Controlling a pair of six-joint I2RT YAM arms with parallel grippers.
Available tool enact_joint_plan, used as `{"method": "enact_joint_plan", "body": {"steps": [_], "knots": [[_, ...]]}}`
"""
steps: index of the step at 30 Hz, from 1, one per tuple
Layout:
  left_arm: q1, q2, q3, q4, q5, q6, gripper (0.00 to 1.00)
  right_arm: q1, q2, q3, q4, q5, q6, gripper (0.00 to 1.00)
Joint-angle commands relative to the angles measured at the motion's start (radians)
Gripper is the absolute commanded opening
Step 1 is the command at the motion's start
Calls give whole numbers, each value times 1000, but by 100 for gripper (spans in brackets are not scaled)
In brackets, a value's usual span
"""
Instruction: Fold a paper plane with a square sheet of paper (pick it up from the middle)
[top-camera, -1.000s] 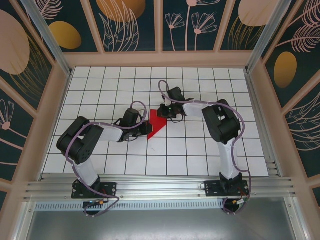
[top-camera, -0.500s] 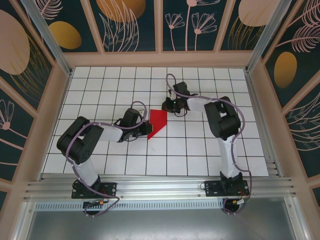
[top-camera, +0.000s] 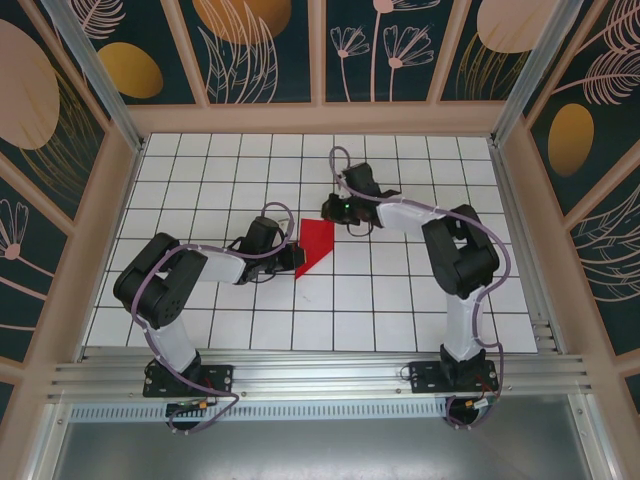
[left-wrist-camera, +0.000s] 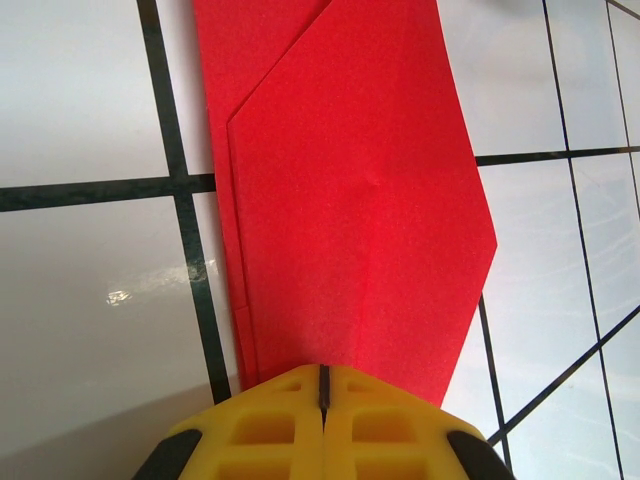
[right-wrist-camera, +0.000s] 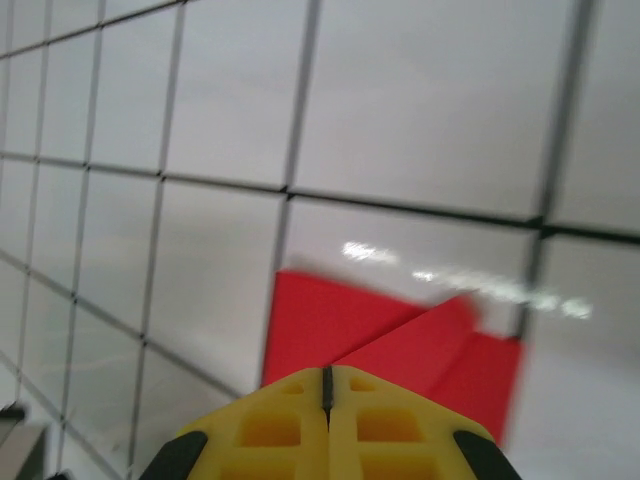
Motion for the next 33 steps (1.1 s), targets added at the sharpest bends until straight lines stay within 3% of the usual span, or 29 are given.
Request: {"method": "enact_joint_plan", "body": {"steps": [1, 11, 22, 26, 33], "knots": [[2, 44, -27, -174, -55, 8, 3, 48, -1, -53, 25, -43, 38, 1], [2, 40, -27, -171, -58, 3, 3, 72, 71, -92, 68, -142, 77, 0], [2, -44, 28, -192, -16, 2, 7, 67, 145, -112, -4, -80, 80, 0], [2, -111, 71, -182, 32, -8, 14, 65, 172, -107, -45, -52, 79, 0], [3, -75, 80, -154, 98, -2, 17, 60, 184, -107, -62, -35, 76, 0]]}}
